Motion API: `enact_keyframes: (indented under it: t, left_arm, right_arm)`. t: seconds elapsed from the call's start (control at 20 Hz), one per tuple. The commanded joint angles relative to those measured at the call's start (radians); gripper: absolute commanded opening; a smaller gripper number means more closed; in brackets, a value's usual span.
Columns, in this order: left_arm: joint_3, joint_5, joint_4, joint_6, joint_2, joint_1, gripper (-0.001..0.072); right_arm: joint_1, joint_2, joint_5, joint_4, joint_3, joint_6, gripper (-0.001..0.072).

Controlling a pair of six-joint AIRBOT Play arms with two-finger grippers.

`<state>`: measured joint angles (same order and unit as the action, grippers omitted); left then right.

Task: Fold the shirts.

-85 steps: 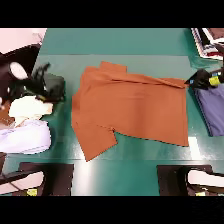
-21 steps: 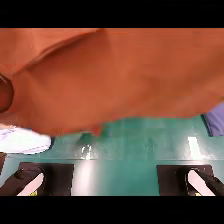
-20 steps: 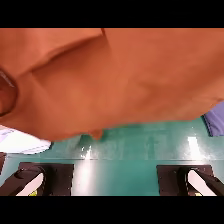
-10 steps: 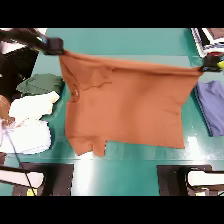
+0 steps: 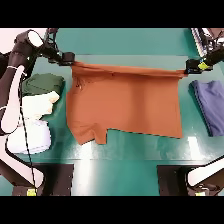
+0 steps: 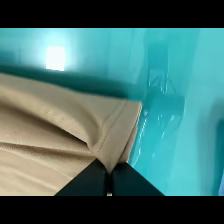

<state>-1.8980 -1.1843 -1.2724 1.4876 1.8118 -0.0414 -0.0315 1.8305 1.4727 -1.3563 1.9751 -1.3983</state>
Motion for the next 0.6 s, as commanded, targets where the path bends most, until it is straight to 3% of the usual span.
enact_keyframes:
  t: [0.0,0.1,0.15,0.2,0.25,0.3,0.55]
  left_arm:
    - [0.046,-0.146,-0.003,-0.003,0.010,0.026,0.0028]
    - [0.119,-0.140,0.006,-0.003,0.010,0.024,0.0029]
    - [0.156,-0.130,0.026,-0.003,0.010,0.025,0.0117]
    - [0.185,-0.122,0.032,-0.002,0.010,0.025,0.0408]
    - [0.200,-0.129,0.032,-0.001,0.010,0.025,0.0545]
    - [0.201,-0.143,0.033,0.006,0.006,0.028,0.0545]
    - [0.299,-0.212,-0.057,-0.003,-0.176,0.046,0.0545]
  right_arm:
    - [0.006,-0.052,-0.008,-0.006,-0.105,0.000,0.0013]
    - [0.023,-0.097,-0.045,-0.005,-0.239,0.000,0.0014]
    - [0.034,-0.114,-0.072,0.000,-0.300,0.000,0.0015]
    - [0.041,-0.123,-0.087,0.003,-0.338,0.000,0.0088]
    - [0.041,-0.124,-0.088,0.003,-0.355,0.000,0.0287]
    - [0.041,-0.124,-0.074,0.004,-0.356,-0.001,0.0326]
    - [0.002,-0.266,0.015,0.082,-0.418,0.008,0.0325]
